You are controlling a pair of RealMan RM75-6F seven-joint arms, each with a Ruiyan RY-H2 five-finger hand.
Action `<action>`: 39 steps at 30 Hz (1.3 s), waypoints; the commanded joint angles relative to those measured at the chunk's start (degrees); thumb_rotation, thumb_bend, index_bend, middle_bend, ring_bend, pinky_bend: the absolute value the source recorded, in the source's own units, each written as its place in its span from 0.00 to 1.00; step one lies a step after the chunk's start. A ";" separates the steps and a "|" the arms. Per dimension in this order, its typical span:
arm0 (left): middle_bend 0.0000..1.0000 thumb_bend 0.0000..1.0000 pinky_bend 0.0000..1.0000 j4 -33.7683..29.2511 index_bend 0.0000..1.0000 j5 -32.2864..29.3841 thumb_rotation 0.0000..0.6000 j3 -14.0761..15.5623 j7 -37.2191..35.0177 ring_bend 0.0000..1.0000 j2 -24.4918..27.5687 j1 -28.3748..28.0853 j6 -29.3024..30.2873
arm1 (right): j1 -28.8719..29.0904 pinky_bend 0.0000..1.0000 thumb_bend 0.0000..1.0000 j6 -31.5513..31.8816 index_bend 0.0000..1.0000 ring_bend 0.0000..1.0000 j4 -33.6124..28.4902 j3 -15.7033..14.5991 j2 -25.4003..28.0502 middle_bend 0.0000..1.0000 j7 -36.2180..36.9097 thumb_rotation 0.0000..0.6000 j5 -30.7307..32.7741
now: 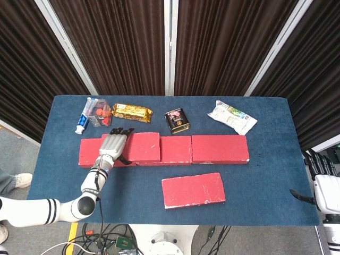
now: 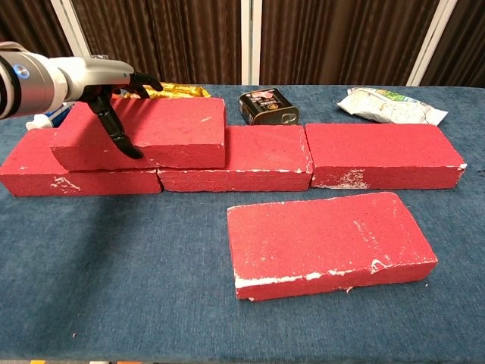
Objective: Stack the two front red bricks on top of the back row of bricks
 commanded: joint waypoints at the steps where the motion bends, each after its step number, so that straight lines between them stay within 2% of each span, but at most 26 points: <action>1: 0.23 0.00 0.00 0.20 0.00 -0.26 1.00 0.24 -0.56 0.00 0.13 -0.30 -0.24 | -0.03 0.00 0.01 0.07 0.00 0.00 0.02 -0.01 -0.02 0.00 0.06 1.00 -0.03; 26: 0.23 0.00 0.00 1.88 0.00 0.28 1.00 2.99 -4.64 0.00 -0.01 -2.07 -1.92 | 0.33 0.00 0.01 -1.10 0.00 0.00 0.53 -0.39 -0.75 0.00 -1.00 1.00 0.43; 39: 0.23 0.00 0.00 2.52 0.00 -0.87 1.00 3.02 -5.66 0.00 -0.38 -3.14 -1.75 | 0.21 0.00 0.01 -1.16 0.00 0.00 0.78 -0.38 -0.63 0.00 -1.02 1.00 0.85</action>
